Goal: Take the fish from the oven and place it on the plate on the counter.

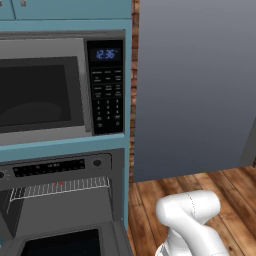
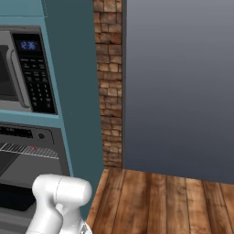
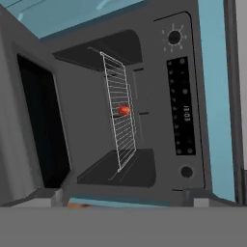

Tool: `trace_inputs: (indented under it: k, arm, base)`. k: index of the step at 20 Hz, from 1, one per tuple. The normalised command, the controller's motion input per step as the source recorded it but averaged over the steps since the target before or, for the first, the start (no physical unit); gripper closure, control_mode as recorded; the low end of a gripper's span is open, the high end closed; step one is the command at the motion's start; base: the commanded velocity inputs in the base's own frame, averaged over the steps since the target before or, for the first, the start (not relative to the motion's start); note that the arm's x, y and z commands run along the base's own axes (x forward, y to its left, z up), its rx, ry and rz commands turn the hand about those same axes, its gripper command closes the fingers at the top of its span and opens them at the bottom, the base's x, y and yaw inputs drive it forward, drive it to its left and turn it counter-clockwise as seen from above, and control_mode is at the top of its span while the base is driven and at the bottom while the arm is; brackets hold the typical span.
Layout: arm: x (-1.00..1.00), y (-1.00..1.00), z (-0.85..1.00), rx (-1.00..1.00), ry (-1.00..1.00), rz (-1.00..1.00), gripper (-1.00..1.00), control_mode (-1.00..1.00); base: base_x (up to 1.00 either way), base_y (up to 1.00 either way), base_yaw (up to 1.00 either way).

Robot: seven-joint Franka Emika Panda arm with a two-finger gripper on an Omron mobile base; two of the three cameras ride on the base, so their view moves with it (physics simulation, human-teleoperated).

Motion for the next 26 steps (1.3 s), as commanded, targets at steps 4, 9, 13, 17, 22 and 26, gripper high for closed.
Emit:
trace_inputs:
  k: [4,9,13,17,22,26]
  arm:
    - [0.79,-0.04,-0.31,0.04,-0.06,-0.03,-1.00,-1.00]
    - [0.44,-0.28,-0.10,0.13,-0.15,-0.21,-1.00,-1.00]
    - [0.48,-0.04,0.01,0.05,-0.03,-0.10,-1.00,-1.00]
    - [0.99,0.02,-0.07,0.00,0.02,0.00,-1.00,-1.00]
    - [0.97,0.04,-0.34,0.00,0.00,0.00,-1.00,-1.00]
    - [0.53,0.01,-0.26,0.00,-0.03,0.00,-1.00,-1.00]
  base:
    - [0.00,0.00,0.00]
    - [0.00,0.00,0.00]
    - [0.00,0.00,0.00]
    - [0.00,0.00,0.00]
    - [0.00,0.00,0.00]
    - [0.00,0.00,0.00]
